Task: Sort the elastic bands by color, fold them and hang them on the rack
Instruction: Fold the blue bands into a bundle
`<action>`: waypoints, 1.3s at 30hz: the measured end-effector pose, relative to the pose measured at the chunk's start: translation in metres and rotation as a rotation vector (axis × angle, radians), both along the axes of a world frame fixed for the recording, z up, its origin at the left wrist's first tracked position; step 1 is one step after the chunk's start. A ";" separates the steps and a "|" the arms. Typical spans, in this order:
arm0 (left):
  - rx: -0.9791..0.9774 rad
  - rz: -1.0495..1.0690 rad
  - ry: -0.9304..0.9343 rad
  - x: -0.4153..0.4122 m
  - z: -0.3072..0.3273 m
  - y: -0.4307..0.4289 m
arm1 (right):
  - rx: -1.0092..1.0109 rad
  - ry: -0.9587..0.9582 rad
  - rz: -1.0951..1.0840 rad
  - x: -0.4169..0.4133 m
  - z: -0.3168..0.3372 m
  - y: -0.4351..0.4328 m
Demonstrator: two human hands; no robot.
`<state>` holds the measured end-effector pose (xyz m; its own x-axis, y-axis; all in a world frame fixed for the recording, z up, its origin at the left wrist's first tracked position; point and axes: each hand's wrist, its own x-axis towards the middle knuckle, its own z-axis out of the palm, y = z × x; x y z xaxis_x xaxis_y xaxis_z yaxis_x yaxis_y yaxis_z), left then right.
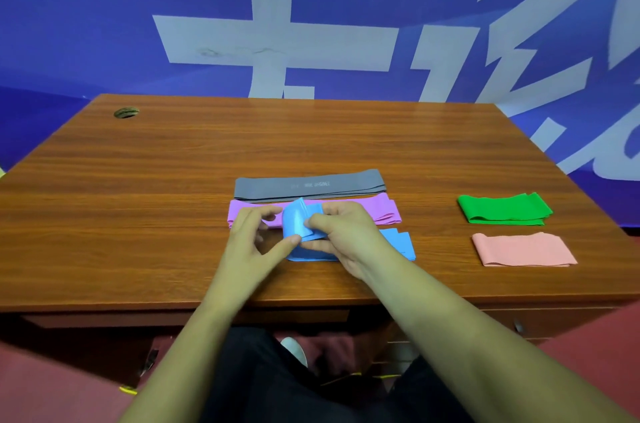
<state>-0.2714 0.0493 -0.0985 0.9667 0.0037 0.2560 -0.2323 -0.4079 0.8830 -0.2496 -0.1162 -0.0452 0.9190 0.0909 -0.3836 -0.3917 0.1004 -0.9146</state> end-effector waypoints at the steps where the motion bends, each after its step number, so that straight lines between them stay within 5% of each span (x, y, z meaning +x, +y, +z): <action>1: 0.034 -0.029 -0.012 0.002 -0.001 0.001 | -0.002 -0.006 0.019 0.001 0.003 -0.001; 6: -0.087 -0.292 0.129 0.009 -0.004 -0.003 | 0.064 0.011 0.065 0.002 0.019 -0.006; 13: -0.227 -0.249 0.141 0.010 -0.015 -0.017 | 0.041 -0.058 0.015 0.003 0.030 -0.024; 17: -0.079 -0.225 0.076 0.006 -0.016 -0.018 | -0.141 -0.120 0.072 0.004 0.030 -0.044; 27: 0.401 -0.210 -0.051 0.007 -0.024 -0.025 | -0.228 -0.136 0.048 -0.002 0.020 -0.063; 39: 0.375 -0.264 0.012 0.009 -0.028 -0.013 | -0.507 -0.178 -0.008 0.008 -0.015 -0.095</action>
